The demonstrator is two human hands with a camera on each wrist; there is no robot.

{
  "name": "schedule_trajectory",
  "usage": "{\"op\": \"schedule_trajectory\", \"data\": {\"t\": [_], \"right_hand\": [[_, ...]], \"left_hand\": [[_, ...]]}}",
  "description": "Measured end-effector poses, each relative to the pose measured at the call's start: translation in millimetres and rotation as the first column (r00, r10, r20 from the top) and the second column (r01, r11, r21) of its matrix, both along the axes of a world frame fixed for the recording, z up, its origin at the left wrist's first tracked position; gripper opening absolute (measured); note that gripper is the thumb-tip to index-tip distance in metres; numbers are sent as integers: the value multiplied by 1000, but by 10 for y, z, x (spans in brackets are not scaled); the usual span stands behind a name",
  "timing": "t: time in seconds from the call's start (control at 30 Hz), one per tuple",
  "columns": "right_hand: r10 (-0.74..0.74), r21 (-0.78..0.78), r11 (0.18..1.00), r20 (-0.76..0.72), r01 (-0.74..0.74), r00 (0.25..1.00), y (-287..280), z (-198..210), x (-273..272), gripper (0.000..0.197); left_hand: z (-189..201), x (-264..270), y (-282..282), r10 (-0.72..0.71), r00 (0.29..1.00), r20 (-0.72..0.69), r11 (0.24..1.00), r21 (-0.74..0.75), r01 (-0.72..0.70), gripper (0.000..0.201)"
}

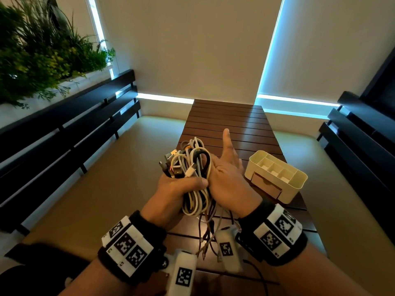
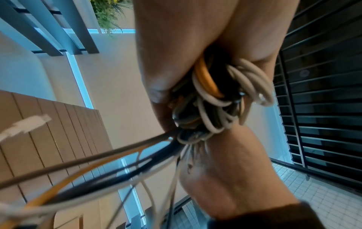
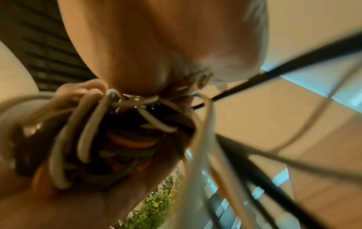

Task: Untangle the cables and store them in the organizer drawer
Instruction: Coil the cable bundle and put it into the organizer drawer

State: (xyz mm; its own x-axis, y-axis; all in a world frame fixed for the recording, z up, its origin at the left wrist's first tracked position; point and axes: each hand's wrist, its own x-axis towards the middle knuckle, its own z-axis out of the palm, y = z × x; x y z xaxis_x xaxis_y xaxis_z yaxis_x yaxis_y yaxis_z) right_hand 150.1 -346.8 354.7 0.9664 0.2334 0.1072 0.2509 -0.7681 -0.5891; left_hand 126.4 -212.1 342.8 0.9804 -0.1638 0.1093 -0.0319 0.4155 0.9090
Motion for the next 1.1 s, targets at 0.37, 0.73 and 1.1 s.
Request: {"op": "schedule_trajectory", "data": {"t": [0.37, 0.73, 1.1], "right_hand": [[151, 885, 461, -147, 61, 978, 50, -212, -29, 66], [139, 54, 989, -49, -137, 989, -338, -654, 73, 6], [272, 694, 720, -290, 6, 918, -693, -731, 184, 18]], "left_hand": [[-25, 83, 11, -15, 991, -135, 989, -149, -6, 34], [165, 154, 311, -84, 996, -14, 936, -344, 74, 19], [217, 221, 469, -92, 994, 51, 889, -445, 105, 19]]}}
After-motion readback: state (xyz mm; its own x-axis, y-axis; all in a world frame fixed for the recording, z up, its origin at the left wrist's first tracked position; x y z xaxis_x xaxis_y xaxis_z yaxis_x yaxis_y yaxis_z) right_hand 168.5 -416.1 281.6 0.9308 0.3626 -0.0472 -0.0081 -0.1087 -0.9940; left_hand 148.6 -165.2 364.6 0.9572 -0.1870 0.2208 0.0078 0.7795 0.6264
